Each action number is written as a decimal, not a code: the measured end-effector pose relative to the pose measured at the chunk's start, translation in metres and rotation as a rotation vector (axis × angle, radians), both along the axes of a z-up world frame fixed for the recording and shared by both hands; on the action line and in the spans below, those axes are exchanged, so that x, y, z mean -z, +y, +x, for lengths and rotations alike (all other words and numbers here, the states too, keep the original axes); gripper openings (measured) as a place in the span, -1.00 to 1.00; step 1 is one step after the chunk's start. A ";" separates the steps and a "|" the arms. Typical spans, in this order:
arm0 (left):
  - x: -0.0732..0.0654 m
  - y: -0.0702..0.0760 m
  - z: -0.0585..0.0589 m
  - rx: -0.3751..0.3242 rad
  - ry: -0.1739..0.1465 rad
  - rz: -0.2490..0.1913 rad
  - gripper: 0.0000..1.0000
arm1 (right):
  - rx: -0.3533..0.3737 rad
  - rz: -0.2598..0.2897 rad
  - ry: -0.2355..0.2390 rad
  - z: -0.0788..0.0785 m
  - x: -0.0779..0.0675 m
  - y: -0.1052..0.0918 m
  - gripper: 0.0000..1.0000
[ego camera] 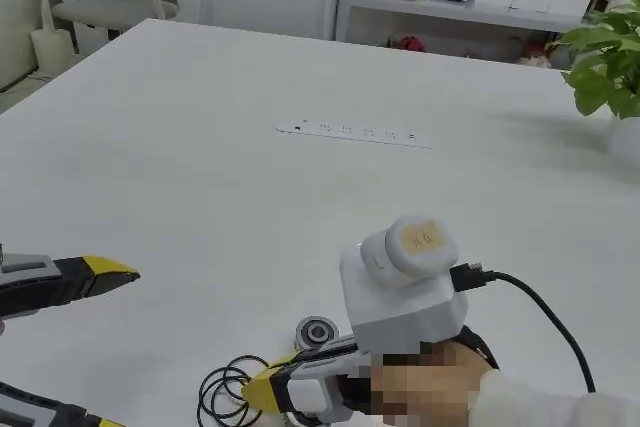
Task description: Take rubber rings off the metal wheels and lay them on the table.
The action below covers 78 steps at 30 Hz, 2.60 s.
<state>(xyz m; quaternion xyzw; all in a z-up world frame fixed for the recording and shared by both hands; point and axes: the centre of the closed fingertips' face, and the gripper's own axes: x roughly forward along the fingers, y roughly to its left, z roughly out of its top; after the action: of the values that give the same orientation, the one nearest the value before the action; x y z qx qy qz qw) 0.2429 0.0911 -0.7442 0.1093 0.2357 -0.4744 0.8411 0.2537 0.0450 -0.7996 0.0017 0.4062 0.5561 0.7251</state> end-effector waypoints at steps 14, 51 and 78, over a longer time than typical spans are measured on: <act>0.001 0.000 0.000 0.002 0.003 0.000 0.98 | 0.041 0.043 -0.040 0.016 -0.016 -0.005 -0.85; 0.000 -0.001 0.000 -0.003 0.008 -0.009 1.00 | -0.033 0.150 -0.449 0.041 -0.098 -0.026 0.68; -0.003 0.001 0.002 -0.022 0.007 -0.038 1.00 | 0.068 0.113 -0.441 0.036 -0.088 -0.091 1.00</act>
<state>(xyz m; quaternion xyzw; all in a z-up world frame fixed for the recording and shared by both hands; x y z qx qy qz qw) 0.2451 0.0925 -0.7411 0.0890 0.2305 -0.4697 0.8475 0.2898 -0.0458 -0.7114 -0.0657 0.2058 0.5401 0.8134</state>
